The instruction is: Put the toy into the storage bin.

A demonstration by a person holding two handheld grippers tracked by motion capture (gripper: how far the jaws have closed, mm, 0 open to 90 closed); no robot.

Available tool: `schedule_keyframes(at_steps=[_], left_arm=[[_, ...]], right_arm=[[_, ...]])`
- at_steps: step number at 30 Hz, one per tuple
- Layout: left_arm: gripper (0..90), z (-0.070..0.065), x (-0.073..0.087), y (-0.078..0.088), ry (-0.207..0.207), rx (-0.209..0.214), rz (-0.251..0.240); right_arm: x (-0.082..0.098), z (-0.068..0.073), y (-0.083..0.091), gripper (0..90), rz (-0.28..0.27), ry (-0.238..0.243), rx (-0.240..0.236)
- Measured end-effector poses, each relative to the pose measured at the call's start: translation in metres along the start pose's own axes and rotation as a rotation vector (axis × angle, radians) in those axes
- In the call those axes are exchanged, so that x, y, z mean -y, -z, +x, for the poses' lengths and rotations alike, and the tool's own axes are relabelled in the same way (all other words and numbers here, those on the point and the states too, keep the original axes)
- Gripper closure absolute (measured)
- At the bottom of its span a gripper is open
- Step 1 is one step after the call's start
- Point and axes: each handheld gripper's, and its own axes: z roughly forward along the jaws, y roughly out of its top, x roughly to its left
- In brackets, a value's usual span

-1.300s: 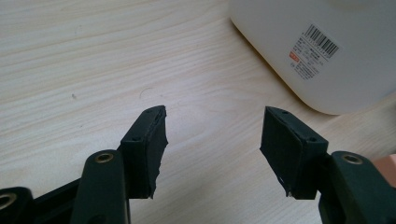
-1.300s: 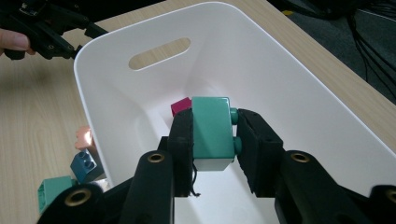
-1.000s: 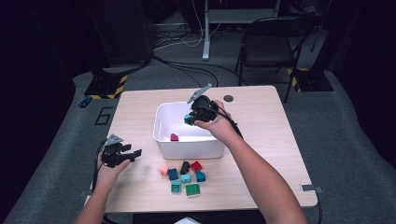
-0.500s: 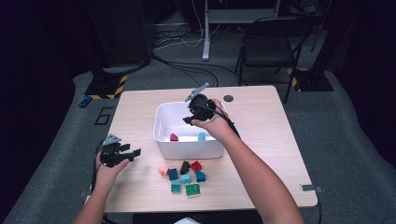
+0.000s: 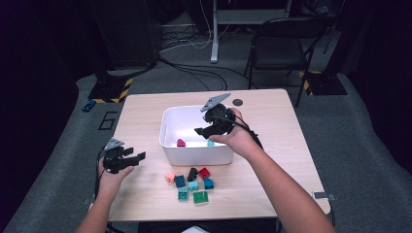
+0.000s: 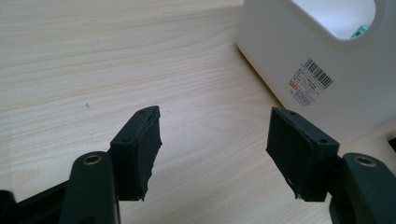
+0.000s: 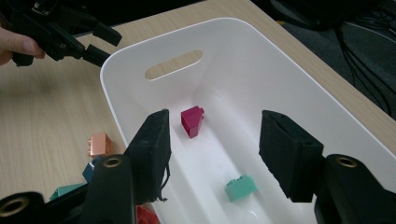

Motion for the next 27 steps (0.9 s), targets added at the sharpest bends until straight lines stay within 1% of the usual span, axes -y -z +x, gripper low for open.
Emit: schedule_keyframes(at_steps=[2, 4, 5, 6, 7, 8, 9, 10, 13, 14, 16, 19, 20, 21, 22, 24, 26, 27], left_arm=[[31.6, 0.000, 0.000, 0.000, -0.001, -0.007, 0.003], [31.7, -0.001, -0.001, 0.000, -0.014, -0.006, 0.004], [31.7, -0.001, -0.001, 0.000, -0.015, -0.004, 0.007], [32.0, -0.002, -0.001, 0.000, -0.024, -0.004, 0.006], [32.2, -0.002, -0.001, 0.000, -0.024, -0.004, 0.006], [32.8, -0.003, -0.001, 0.000, -0.025, -0.005, 0.004], [32.8, -0.003, -0.001, 0.000, -0.028, -0.009, 0.004], [33.2, -0.003, -0.001, 0.001, -0.025, -0.013, 0.003], [33.2, -0.003, 0.000, 0.001, -0.017, -0.010, -0.002], [33.5, -0.003, 0.000, 0.001, -0.015, -0.010, -0.003], [34.4, -0.002, 0.001, 0.000, -0.015, -0.009, -0.004], [35.6, -0.002, 0.002, 0.001, -0.014, -0.010, -0.001], [35.8, -0.002, 0.002, 0.001, -0.015, -0.012, -0.002], [36.4, -0.002, 0.002, 0.001, -0.015, -0.012, -0.002], [37.1, -0.001, 0.002, 0.001, -0.016, -0.014, 0.001], [38.2, -0.001, 0.003, 0.000, -0.017, -0.010, 0.003], [38.5, -0.001, 0.004, 0.000, -0.023, -0.008, 0.008], [38.5, -0.001, 0.004, 0.000, -0.023, -0.008, 0.008]], right_arm=[[0.003, 0.003, 0.005, 41.4, -0.003, -0.007, 0.002], [0.005, 0.005, 0.008, 41.0, -0.002, -0.002, 0.004], [0.008, 0.006, 0.010, 41.0, -0.007, 0.005, 0.001], [0.012, 0.010, 0.014, 41.1, -0.009, 0.004, -0.005], [0.012, 0.010, 0.014, 41.1, -0.009, 0.004, -0.005], [0.016, 0.013, 0.018, 43.1, -0.014, -0.005, -0.020], [0.016, 0.013, 0.018, 43.1, -0.014, -0.005, -0.020], [0.020, 0.017, 0.022, 42.8, -0.017, -0.018, -0.020], [0.025, 0.021, 0.025, 42.6, -0.010, -0.023, -0.008], [0.030, 0.024, 0.028, 42.7, -0.010, -0.025, 0.001], [0.035, 0.027, 0.031, 42.7, -0.011, -0.035, -0.005], [0.042, 0.032, 0.038, 42.9, -0.033, -0.037, -0.009], [0.045, 0.035, 0.040, 43.0, -0.038, -0.046, -0.010], [0.047, 0.037, 0.042, 43.7, -0.047, -0.040, -0.009], [0.050, 0.040, 0.044, 44.8, -0.050, -0.046, -0.011], [0.056, 0.044, 0.046, 47.0, -0.047, -0.020, -0.012], [0.061, 0.049, 0.047, 47.7, -0.045, -0.003, -0.016], [0.061, 0.049, 0.047, 47.7, -0.045, -0.003, -0.016]])
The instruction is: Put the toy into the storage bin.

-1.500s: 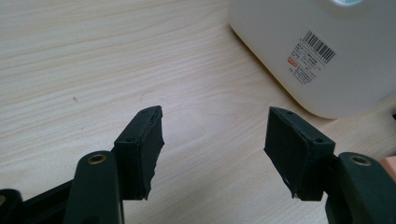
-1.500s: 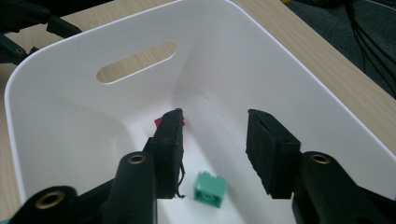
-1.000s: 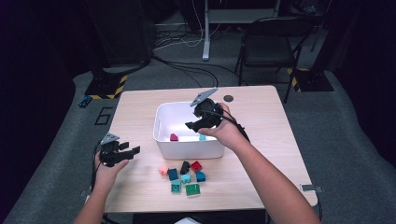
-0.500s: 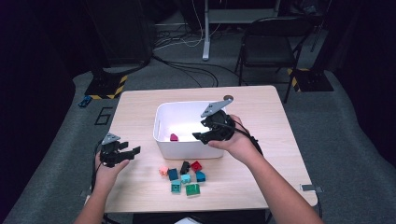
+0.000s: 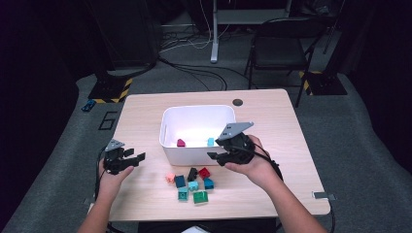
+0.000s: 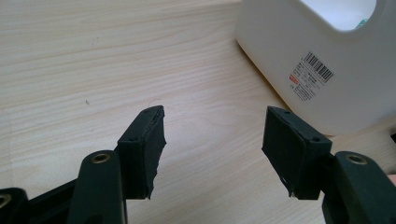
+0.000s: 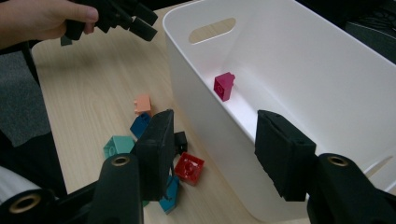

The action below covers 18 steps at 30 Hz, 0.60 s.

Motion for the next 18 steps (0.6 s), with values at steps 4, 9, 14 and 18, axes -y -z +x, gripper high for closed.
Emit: schedule_keyframes(at_steps=[4, 9, 14, 18], left_arm=[[38.5, -0.002, 0.001, -0.002, -0.014, -0.005, 0.001], [38.5, -0.001, 0.001, -0.001, -0.009, -0.002, 0.013], [38.2, 0.001, 0.002, -0.002, -0.005, 0.000, 0.016], [38.1, 0.000, 0.002, -0.002, -0.007, 0.005, 0.016]], right_arm=[[0.015, 0.009, -0.006, 48.7, 0.007, -0.007, -0.045], [0.030, 0.014, -0.017, 48.7, 0.020, -0.026, -0.073], [0.044, 0.018, -0.028, 48.5, 0.025, -0.022, -0.077], [0.051, 0.020, -0.035, 48.3, 0.025, -0.007, -0.074]])
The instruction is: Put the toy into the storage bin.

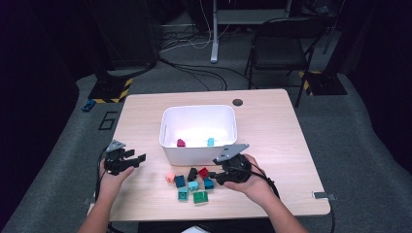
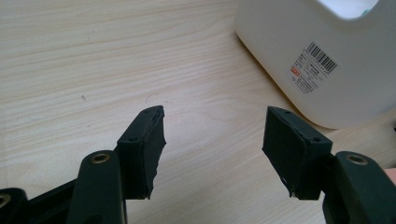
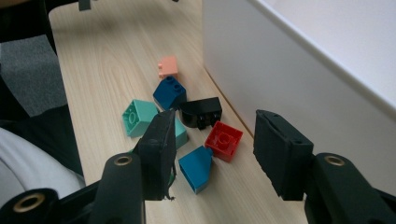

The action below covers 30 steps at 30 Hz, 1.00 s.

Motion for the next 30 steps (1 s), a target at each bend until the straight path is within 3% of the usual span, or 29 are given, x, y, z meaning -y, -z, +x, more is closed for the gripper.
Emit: schedule_keyframes(at_steps=[9, 16, 23, 24, 30], left_arm=[[38.1, -0.001, 0.000, -0.001, -0.009, 0.004, 0.003], [38.1, -0.002, 0.000, -0.003, -0.012, 0.002, 0.007], [38.1, -0.001, 0.001, -0.003, -0.013, 0.001, 0.009], [38.1, -0.002, 0.001, -0.003, -0.014, 0.001, 0.009], [38.1, -0.002, 0.001, -0.003, -0.013, 0.001, 0.010]], right_arm=[[0.017, -0.001, -0.015, 48.3, -0.016, -0.006, -0.006], [0.033, 0.000, -0.031, 48.5, 0.017, -0.013, 0.006], [0.040, 0.002, -0.041, 48.2, 0.024, -0.024, 0.003], [0.041, 0.004, -0.044, 47.6, 0.022, -0.043, 0.003], [0.044, 0.006, -0.050, 46.9, 0.018, -0.037, 0.001]])
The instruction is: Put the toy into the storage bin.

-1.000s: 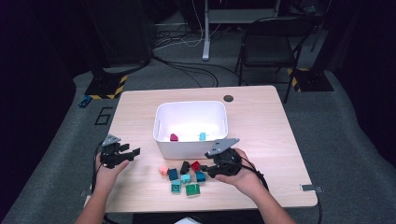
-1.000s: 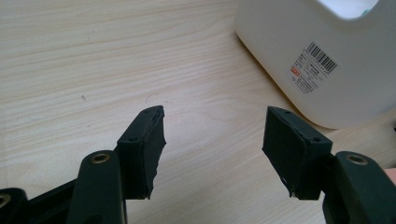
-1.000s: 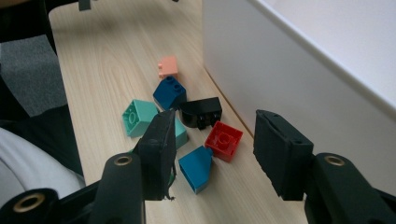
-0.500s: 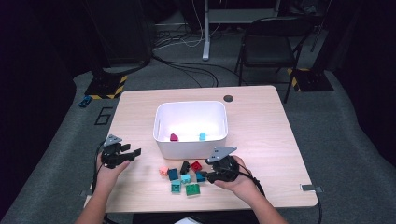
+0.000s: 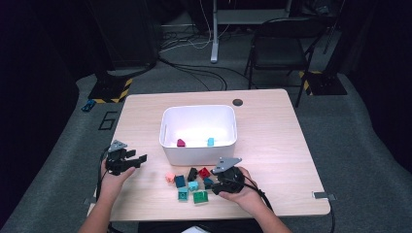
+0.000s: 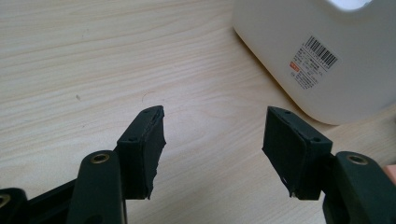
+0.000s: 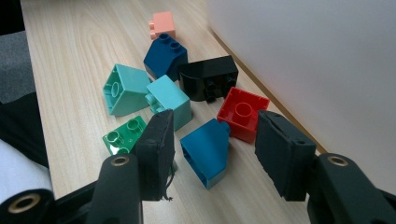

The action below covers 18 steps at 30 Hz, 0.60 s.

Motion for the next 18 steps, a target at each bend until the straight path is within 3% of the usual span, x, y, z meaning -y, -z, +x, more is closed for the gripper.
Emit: schedule_keyframes(at_steps=[18], left_arm=[[38.1, 0.000, 0.000, 0.000, -0.002, 0.000, 0.004]], right_arm=[[0.007, -0.003, -0.022, 46.6, 0.057, 0.017, -0.026]])
